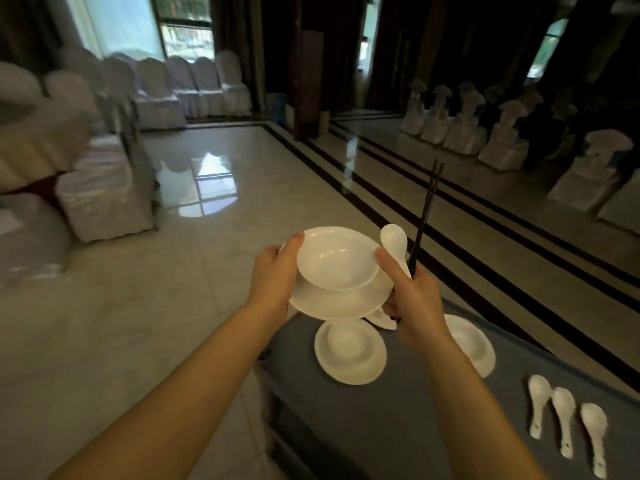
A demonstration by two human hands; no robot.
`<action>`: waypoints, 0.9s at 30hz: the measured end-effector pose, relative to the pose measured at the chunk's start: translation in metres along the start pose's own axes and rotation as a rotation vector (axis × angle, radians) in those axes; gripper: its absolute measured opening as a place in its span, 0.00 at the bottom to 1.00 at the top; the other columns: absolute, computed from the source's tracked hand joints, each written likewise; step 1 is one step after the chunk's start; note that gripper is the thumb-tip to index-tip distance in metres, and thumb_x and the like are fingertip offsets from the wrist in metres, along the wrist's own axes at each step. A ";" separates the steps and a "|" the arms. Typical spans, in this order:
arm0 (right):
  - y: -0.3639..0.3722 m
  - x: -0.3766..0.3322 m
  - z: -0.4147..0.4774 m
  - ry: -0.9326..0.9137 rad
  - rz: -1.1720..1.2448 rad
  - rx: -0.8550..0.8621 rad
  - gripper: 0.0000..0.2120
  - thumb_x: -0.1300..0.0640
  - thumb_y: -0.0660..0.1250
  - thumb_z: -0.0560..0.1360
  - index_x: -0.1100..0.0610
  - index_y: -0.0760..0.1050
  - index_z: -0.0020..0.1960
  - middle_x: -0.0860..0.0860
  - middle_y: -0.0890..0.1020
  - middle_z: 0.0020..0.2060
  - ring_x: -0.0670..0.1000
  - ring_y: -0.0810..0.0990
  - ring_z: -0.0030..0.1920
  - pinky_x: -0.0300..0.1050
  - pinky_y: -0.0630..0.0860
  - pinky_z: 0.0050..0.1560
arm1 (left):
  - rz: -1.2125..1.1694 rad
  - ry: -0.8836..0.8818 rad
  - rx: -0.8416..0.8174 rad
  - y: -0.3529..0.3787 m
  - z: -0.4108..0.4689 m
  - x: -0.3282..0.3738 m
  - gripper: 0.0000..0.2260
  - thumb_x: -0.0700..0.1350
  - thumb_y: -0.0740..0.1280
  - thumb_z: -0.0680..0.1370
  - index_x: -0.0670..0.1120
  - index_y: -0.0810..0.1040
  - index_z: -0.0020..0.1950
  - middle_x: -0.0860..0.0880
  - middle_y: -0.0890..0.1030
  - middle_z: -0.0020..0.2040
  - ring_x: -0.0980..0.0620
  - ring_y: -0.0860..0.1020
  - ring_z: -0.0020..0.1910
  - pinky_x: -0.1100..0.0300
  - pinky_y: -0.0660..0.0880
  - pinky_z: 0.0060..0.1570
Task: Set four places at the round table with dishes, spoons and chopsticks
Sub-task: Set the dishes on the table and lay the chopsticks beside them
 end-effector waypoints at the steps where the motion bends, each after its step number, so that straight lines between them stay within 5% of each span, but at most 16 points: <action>1: 0.019 -0.005 0.000 -0.012 -0.002 -0.042 0.18 0.42 0.74 0.72 0.48 0.76 0.57 0.53 0.81 0.41 0.51 0.76 0.36 0.43 0.73 0.31 | -0.002 0.017 0.040 -0.017 0.001 0.009 0.17 0.57 0.68 0.78 0.44 0.79 0.58 0.45 0.83 0.51 0.45 0.81 0.50 0.51 0.77 0.48; 6: 0.110 -0.017 -0.010 -0.034 -0.002 -0.273 0.10 0.46 0.73 0.74 0.49 0.75 0.47 0.56 0.78 0.39 0.52 0.72 0.33 0.45 0.69 0.29 | -0.036 0.063 0.265 -0.108 -0.011 0.039 0.20 0.59 0.68 0.77 0.44 0.79 0.59 0.45 0.83 0.54 0.44 0.81 0.53 0.46 0.78 0.55; 14: 0.245 -0.010 -0.080 -0.061 -0.030 -0.723 0.14 0.49 0.73 0.75 0.59 0.77 0.47 0.50 0.73 0.29 0.48 0.69 0.27 0.41 0.64 0.24 | -0.076 0.102 0.703 -0.254 -0.102 0.049 0.25 0.63 0.68 0.73 0.45 0.80 0.59 0.46 0.83 0.54 0.45 0.82 0.52 0.43 0.79 0.57; 19: 0.309 0.007 -0.169 -0.040 -0.031 -0.983 0.12 0.49 0.73 0.75 0.58 0.77 0.48 0.53 0.73 0.31 0.51 0.69 0.29 0.43 0.63 0.26 | -0.054 0.091 0.962 -0.334 -0.191 0.037 0.24 0.62 0.65 0.78 0.46 0.75 0.66 0.45 0.80 0.59 0.45 0.80 0.54 0.47 0.77 0.54; 27: 0.374 0.036 -0.355 0.020 -0.035 -1.380 0.11 0.50 0.73 0.75 0.58 0.78 0.45 0.51 0.73 0.30 0.51 0.69 0.29 0.45 0.62 0.27 | 0.121 0.059 1.373 -0.428 -0.386 0.022 0.26 0.68 0.61 0.75 0.49 0.80 0.59 0.45 0.82 0.57 0.44 0.79 0.54 0.45 0.74 0.63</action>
Point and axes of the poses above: each hand's wrist, its own z-axis towards the middle knuckle, its own y-axis out of the palm, x = y × z, the point moved 9 cm from there along z, towards the middle knuckle
